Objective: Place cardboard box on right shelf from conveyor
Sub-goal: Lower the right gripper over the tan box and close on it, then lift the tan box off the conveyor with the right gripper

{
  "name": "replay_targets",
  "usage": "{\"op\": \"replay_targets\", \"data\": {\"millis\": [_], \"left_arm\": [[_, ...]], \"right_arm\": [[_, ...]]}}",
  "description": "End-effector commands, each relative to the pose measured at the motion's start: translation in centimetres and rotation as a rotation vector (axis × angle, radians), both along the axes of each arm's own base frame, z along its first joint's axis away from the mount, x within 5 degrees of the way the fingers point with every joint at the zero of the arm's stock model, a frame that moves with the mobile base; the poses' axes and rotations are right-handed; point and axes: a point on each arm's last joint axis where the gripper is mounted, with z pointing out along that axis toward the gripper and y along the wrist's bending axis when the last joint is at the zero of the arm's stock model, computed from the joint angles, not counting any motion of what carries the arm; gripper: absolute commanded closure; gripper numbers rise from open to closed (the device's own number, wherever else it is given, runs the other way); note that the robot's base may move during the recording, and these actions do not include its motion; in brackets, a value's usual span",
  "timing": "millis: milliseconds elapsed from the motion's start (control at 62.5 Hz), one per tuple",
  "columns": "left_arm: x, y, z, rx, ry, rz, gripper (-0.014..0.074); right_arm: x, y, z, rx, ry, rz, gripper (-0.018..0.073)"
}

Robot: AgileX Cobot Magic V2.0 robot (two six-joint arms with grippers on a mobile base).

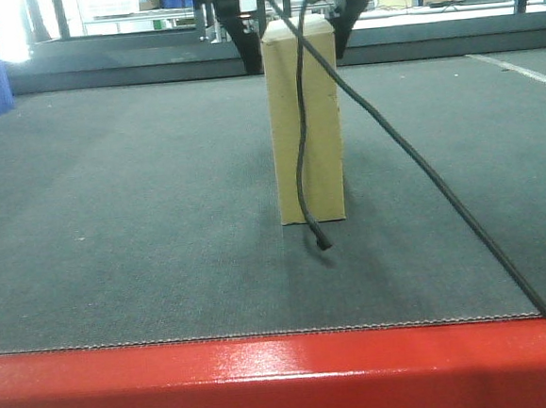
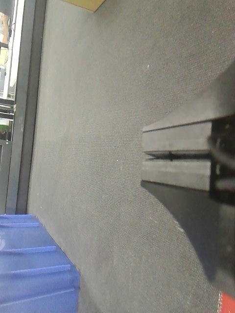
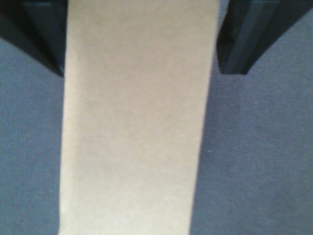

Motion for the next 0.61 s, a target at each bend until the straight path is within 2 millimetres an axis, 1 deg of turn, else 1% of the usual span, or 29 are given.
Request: {"op": "replay_targets", "data": {"millis": [0, 48, 112, 176, 192, 240, 448, 544, 576, 592], "left_arm": [[-0.1, 0.1, 0.9, -0.015, -0.098, 0.006, 0.0715], [-0.1, 0.1, 0.9, -0.015, -0.098, 0.006, 0.0715], [-0.1, 0.1, 0.9, -0.015, -0.098, 0.006, 0.0715], [-0.1, 0.1, 0.9, -0.015, -0.098, 0.006, 0.0715], [-0.1, 0.1, 0.9, -0.015, -0.098, 0.006, 0.0715], [-0.1, 0.1, 0.9, -0.015, -0.098, 0.006, 0.0715], [-0.1, 0.1, 0.9, -0.015, -0.098, 0.006, 0.0715], [-0.1, 0.1, 0.9, -0.015, -0.098, 0.006, 0.0715], [-0.1, 0.1, 0.9, -0.015, -0.098, 0.006, 0.0715], [-0.1, 0.1, 0.9, -0.015, -0.098, 0.006, 0.0715]], "right_arm": [[-0.3, -1.3, 3.8, 0.025, -0.114, -0.009, 0.004], [-0.2, -1.4, 3.5, 0.02, -0.107, -0.01, 0.0111], [-0.2, -1.4, 3.4, 0.014, -0.104, -0.007, 0.024], [-0.3, -1.5, 3.7, 0.008, -0.106, 0.002, 0.0337], [-0.3, -1.6, 3.7, 0.005, -0.106, 0.006, 0.0348], [-0.5, -1.7, 4.1, -0.004, -0.112, 0.022, 0.0365], [-2.0, -2.4, 6.4, -0.017, -0.14, 0.09, 0.0364], [-2.6, -3.4, 7.5, -0.01, -0.174, 0.111, 0.0364], [-2.9, -3.9, 7.5, -0.009, -0.178, 0.11, 0.0364], [-3.2, -4.3, 7.9, -0.004, -0.196, 0.114, 0.0364]]}}
